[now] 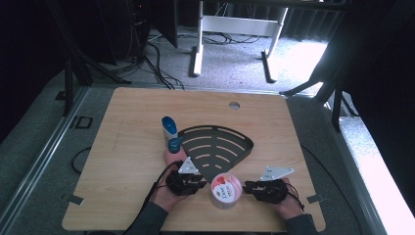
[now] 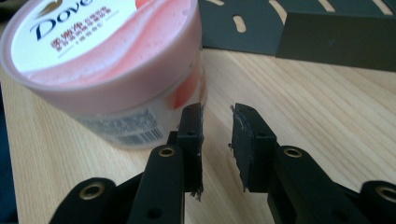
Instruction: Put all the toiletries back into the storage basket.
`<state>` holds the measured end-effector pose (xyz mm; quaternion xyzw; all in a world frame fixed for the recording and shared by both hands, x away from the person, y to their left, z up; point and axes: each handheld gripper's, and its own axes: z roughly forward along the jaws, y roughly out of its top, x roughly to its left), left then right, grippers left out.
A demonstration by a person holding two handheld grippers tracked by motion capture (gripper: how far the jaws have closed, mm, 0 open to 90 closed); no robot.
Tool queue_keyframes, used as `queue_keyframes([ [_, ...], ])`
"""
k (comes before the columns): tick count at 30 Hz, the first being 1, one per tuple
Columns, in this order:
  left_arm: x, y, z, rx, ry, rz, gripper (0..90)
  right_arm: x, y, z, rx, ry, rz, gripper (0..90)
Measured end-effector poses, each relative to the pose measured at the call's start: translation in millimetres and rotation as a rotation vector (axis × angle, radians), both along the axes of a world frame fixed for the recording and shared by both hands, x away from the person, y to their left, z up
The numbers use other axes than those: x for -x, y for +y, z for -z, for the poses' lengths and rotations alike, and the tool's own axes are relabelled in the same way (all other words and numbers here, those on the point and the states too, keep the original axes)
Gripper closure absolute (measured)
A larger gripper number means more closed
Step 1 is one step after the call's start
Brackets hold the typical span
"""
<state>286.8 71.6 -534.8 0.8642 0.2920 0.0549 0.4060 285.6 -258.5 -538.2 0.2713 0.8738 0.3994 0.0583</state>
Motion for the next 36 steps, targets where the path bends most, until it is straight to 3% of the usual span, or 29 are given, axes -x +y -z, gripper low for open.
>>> queue_keyframes([
  [5, 0.1, 5.6, 1.1, 0.008, 0.008, -0.001, 64.0, 0.8, 0.3, 0.0, 0.004, -0.015, -0.006, 69.7],
  [13, 1.0, 4.8, 4.9, 0.018, 0.023, 0.023, 58.1, -1.3, 0.7, 5.5, 0.025, 0.010, 0.005, 54.7],
  [19, 4.5, 3.6, 5.7, 0.020, 0.022, 0.057, 54.5, 2.1, 0.8, 5.9, 0.037, -0.013, -0.005, 47.8],
  [26, 9.6, 5.1, 6.1, 0.041, 0.017, 0.091, 51.0, 8.9, -1.9, 3.4, 0.019, -0.042, -0.035, 38.1],
  [36, 15.2, 0.5, 5.8, 0.064, 0.017, 0.162, 47.7, 15.1, 3.7, 1.4, 0.006, -0.054, -0.095, 32.7],
])
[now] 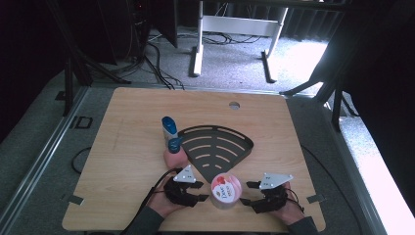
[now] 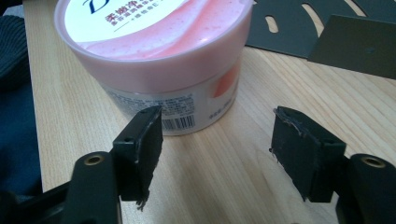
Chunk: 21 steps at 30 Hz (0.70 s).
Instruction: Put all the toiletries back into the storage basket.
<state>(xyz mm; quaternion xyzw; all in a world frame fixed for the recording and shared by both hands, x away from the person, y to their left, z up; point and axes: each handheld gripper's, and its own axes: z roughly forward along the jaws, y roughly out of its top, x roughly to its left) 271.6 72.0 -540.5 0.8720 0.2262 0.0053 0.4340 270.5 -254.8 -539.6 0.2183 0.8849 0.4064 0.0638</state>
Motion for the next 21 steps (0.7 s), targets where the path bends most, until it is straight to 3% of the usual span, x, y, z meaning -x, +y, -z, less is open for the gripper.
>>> queue_keyframes([
  [10, 7.7, -10.4, -2.7, 0.022, -0.056, 0.043, 43.1, 2.7, 3.8, -2.7, -0.056, 0.003, -0.066, 29.1],
  [21, 10.7, -20.3, -0.7, 0.013, -0.080, 0.065, 37.8, 4.9, 11.2, -2.4, -0.050, -0.005, -0.094, 26.7],
])
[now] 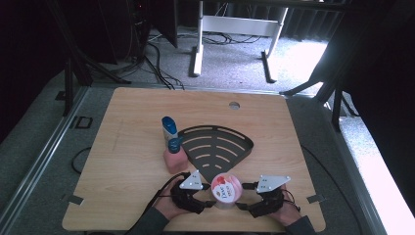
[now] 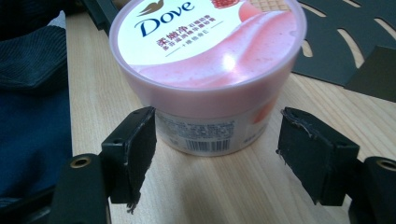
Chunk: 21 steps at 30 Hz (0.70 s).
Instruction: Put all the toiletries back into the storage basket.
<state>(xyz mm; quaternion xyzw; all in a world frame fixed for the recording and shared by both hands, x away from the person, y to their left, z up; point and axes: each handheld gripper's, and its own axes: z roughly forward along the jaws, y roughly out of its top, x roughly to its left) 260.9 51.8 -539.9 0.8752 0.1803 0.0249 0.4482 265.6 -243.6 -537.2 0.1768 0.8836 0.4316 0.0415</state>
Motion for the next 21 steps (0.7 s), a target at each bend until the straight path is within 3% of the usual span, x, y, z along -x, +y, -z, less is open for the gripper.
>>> queue_keyframes([
  [9, -1.3, -1.5, 1.7, 0.001, 0.001, 0.004, 34.2, 1.0, 6.0, 0.3, 0.000, 0.013, -0.017, 15.6],
  [21, -0.4, -7.6, 4.5, -0.002, -0.055, 0.002, 25.6, 0.4, 14.2, 1.8, 0.010, -0.019, -0.004, 15.8],
])
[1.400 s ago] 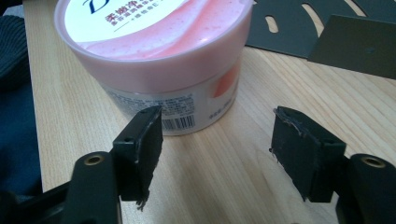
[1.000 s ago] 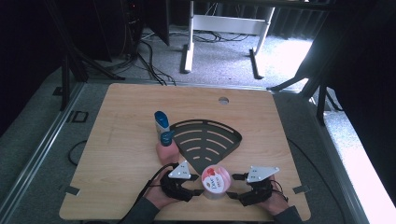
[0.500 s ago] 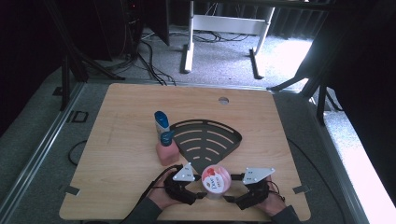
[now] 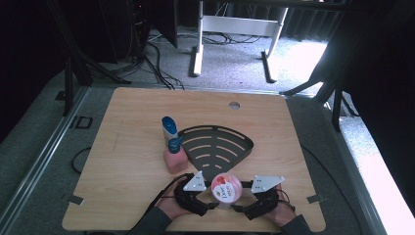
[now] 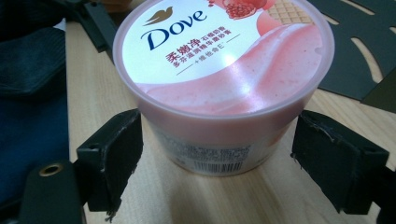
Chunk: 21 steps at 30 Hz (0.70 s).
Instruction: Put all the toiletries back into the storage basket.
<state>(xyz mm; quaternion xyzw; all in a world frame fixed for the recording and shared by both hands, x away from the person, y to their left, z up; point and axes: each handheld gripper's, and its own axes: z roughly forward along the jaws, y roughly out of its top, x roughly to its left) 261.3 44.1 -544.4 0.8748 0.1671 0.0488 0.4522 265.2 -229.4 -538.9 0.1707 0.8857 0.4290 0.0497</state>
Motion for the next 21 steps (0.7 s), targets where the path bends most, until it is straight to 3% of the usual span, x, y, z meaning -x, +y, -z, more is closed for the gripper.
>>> queue_keyframes([
  [5, 5.3, -1.8, -2.2, -0.021, -0.068, -0.008, 25.9, 1.5, 2.0, -1.0, 0.008, -0.022, 0.004, 14.7],
  [21, 7.7, -3.7, -4.0, -0.034, -0.067, -0.016, 26.5, 4.6, 3.6, -4.4, 0.037, -0.051, 0.008, 15.0],
])
